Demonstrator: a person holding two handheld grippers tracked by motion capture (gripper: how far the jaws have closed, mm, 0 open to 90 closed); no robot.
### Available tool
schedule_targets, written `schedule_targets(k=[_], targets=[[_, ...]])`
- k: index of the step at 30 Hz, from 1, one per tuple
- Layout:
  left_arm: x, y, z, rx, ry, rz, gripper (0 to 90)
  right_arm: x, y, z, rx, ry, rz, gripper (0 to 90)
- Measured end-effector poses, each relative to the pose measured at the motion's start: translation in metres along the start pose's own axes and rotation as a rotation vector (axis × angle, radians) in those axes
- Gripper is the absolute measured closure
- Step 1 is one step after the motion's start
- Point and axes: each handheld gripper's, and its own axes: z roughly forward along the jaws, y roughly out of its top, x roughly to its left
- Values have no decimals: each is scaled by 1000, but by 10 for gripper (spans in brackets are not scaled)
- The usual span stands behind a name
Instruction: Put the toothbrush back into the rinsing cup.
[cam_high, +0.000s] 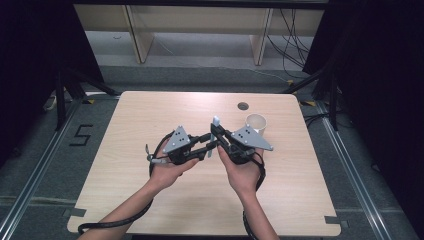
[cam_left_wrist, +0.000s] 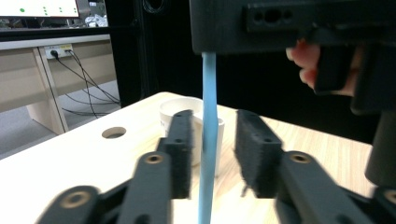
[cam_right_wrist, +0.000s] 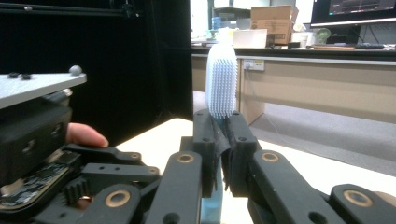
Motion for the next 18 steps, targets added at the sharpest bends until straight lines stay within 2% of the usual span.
schedule_targets(k=[1, 3, 4, 5, 9, 11, 12, 13, 15, 18], targets=[[0, -2, -2, 10, 10, 7, 547, -2, 0, 0, 4, -3, 11, 854], [2, -6, -6, 34, 23, 24, 526, -3, -1, -1, 5, -11, 12, 854], [2, -7, -8, 37, 28, 29, 507, -7, -1, -1, 1, -16, -10, 854], [2, -8, -10, 41, 31, 33, 490, -7, -1, -3, 17, -18, 5, 854], [8, -14, -24, 61, 56, 34, 453, -17, -2, -4, 3, -39, -16, 854], [13, -17, -31, 73, 67, 40, 449, -17, -2, -5, 19, -39, -1, 854], [14, -18, -33, 78, 73, 37, 443, -20, -2, -5, 8, -43, -27, 854], [17, -20, -36, 80, 82, 31, 429, -22, -2, -8, 23, -52, -6, 854], [21, -23, -41, 88, 98, 19, 420, -23, -3, -8, 20, -48, -1, 854], [25, -26, -48, 91, 114, 4, 396, -28, -3, -11, 15, -66, -5, 854]])
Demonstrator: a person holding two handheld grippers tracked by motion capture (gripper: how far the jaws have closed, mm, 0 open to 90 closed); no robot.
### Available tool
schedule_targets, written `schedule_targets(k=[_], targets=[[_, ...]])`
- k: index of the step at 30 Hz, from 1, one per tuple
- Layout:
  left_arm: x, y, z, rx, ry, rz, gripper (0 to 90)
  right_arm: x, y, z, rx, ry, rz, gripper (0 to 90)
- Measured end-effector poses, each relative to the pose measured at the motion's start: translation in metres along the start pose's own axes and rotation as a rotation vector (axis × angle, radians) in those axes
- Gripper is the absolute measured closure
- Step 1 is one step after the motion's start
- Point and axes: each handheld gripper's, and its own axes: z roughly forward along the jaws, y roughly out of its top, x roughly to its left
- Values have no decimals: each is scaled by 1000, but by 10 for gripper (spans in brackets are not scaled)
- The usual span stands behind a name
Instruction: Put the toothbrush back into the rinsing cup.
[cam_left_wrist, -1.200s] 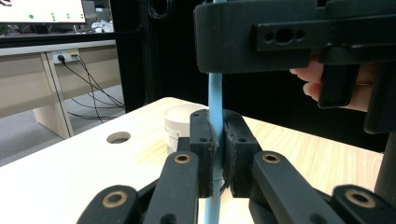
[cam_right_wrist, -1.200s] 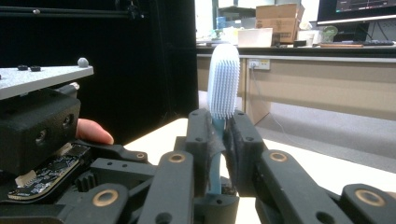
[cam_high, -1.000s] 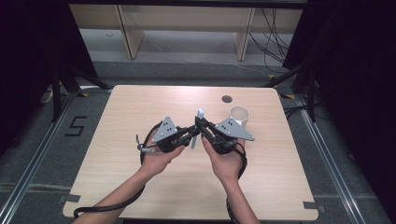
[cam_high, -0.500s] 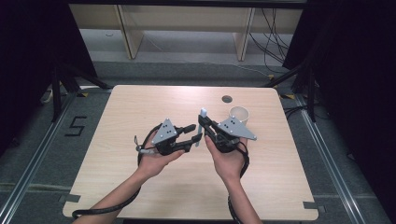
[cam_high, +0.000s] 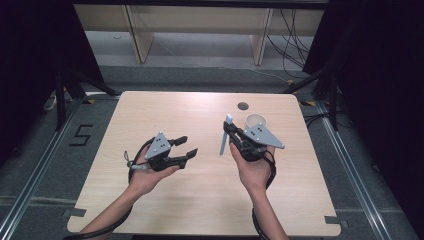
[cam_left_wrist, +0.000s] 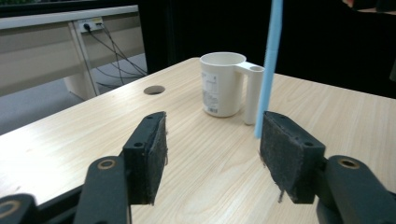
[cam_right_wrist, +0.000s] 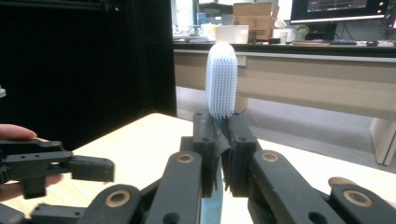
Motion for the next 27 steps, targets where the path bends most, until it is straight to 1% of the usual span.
schedule_targets(k=[2, 3, 4, 5, 6, 7, 10, 13, 14, 15, 16, 17, 19, 20, 21, 23, 24, 25, 26, 27], targets=[[2, -3, -3, -3, 7, -8, 382, -1, 0, -2, 6, -3, 8, 854], [3, -5, -6, 3, 14, -12, 377, -2, 0, -3, 2, -16, 5, 854], [4, -6, -8, 7, 18, -15, 374, -3, 0, -4, 1, -18, 8, 854], [5, -8, -9, 9, 23, -14, 373, -5, 0, -5, -8, -22, -8, 854], [6, -9, -11, 10, 26, -16, 373, -5, 0, -6, -8, -26, -9, 854], [8, -11, -13, 6, 31, -23, 373, -5, 0, -8, 7, -29, 0, 854], [9, -14, -21, 6, 47, -28, 370, -6, 2, -10, -16, -47, -18, 854], [12, -17, -28, -3, 61, -36, 366, -7, 4, -13, -12, -50, -13, 854], [12, -19, -31, -7, 65, -40, 365, -7, 5, -14, -15, -56, -16, 854], [13, -20, -34, -5, 71, -44, 364, -9, 6, -15, -20, -61, -38, 854], [13, -21, -36, -5, 75, -47, 365, -8, 7, -16, -16, -67, -18, 853], [14, -23, -39, -6, 82, -51, 366, -10, 8, -17, -16, -74, -28, 853], [15, -28, -44, -4, 92, -56, 368, -13, 10, -18, -20, -76, -38, 853], [15, -31, -46, -1, 100, -59, 368, -15, 12, -19, -23, -87, -43, 853], [16, -34, -47, -1, 100, -60, 368, -16, 12, -20, -20, -85, -29, 853], [15, -42, -50, 13, 109, -70, 368, -20, 14, -20, -30, -92, -52, 853], [15, -45, -51, 10, 113, -72, 368, -21, 14, -21, -25, -91, -41, 853], [16, -48, -52, 2, 113, -73, 367, -23, 15, -21, -30, -107, -48, 854], [16, -50, -55, 8, 122, -83, 367, -23, 15, -21, -30, -107, -48, 854], [16, -52, -57, 11, 129, -89, 366, -24, 15, -22, -15, -105, -29, 854]])
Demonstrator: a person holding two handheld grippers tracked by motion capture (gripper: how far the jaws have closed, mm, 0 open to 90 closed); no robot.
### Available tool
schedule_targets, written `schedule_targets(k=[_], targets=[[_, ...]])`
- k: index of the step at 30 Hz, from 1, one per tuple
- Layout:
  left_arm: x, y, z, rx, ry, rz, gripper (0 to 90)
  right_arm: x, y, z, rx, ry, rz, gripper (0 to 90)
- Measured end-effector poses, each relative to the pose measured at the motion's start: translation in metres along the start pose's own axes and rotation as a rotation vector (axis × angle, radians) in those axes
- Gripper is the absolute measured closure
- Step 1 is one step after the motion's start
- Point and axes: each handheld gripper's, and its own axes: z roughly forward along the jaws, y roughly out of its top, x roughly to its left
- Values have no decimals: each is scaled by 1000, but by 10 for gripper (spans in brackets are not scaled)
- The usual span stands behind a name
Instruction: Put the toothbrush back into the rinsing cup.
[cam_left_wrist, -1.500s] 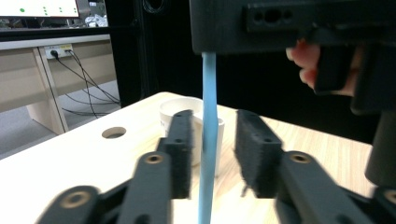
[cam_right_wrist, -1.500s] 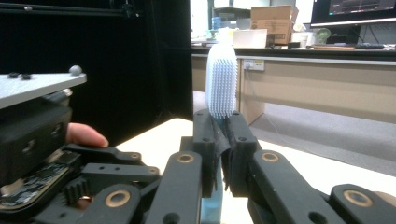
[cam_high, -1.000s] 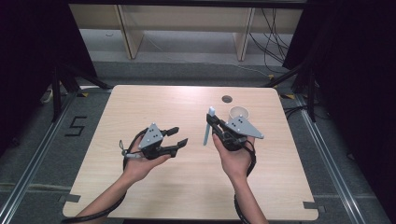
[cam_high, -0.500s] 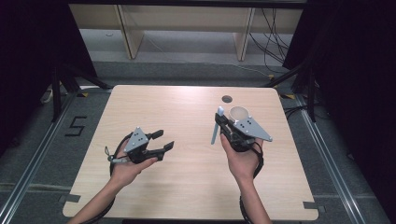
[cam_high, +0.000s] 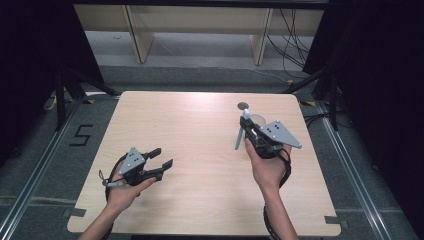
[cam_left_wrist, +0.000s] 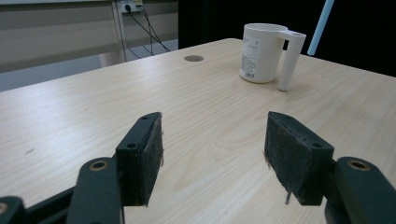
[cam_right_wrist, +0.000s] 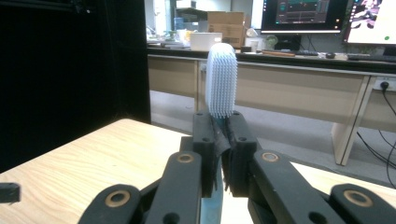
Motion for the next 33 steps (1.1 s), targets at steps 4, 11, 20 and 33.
schedule_targets(k=[4, 11, 20, 33], targets=[[2, -6, -4, -17, 14, -17, 365, -5, 3, 0, -10, -16, -15, 853], [4, -12, -7, -14, 32, -17, 363, -13, 9, -2, -4, -39, -7, 853], [2, -14, -6, 2, 34, -12, 363, -24, 14, -2, -16, -69, -9, 853], [3, -15, -7, -2, 37, -20, 363, -35, 20, 1, -19, -105, -41, 853]])
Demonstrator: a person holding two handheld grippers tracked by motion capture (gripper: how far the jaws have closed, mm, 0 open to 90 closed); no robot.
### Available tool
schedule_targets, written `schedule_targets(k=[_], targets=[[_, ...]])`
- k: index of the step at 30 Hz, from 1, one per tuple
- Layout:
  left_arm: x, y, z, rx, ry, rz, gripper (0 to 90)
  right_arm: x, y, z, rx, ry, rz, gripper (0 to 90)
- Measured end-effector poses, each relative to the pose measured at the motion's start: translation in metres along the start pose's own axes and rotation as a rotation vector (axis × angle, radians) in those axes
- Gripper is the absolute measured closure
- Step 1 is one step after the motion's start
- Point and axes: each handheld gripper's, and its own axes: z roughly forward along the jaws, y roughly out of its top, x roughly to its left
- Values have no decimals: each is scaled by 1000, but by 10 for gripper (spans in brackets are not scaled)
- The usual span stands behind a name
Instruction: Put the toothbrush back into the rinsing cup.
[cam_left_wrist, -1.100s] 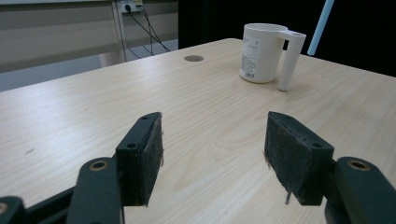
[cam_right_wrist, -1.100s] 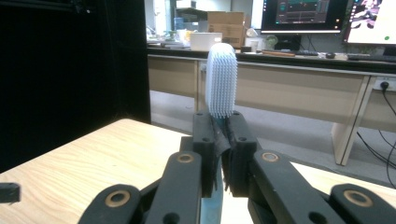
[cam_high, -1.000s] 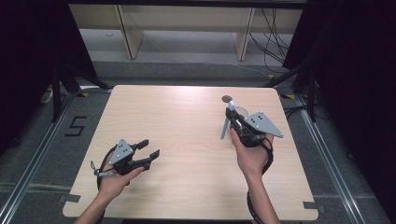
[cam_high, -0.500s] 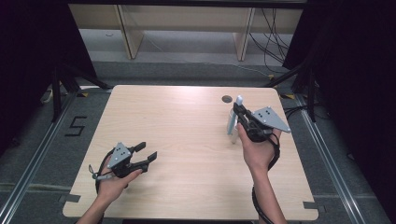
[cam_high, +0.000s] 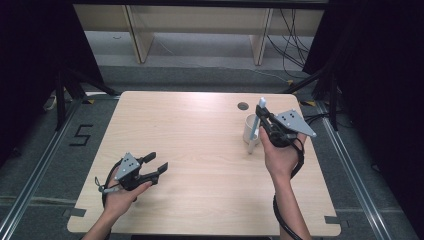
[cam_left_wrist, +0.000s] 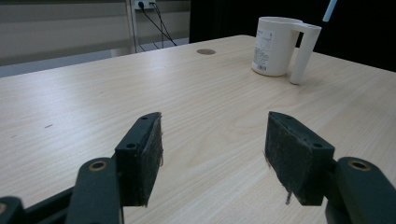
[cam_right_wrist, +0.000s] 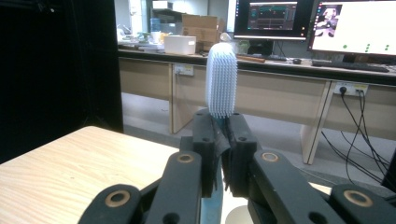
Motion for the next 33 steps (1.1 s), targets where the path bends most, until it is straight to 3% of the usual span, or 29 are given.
schedule_targets(k=[2, 14, 17, 27, 33], targets=[[0, 0, 0, 2, -1, 0, 363, 1, 0, 1, 6, -2, 24, 853], [0, 0, 0, -2, -1, -3, 362, -8, 0, 5, 15, -37, -11, 853], [0, 0, 0, -2, -1, -4, 363, -8, -2, 6, 16, -41, 14, 853], [0, 0, 0, -1, 1, -3, 363, -13, -6, 11, 14, -56, -6, 853], [0, -1, 0, 1, 0, -7, 361, -13, -8, 14, 29, -46, 23, 853]])
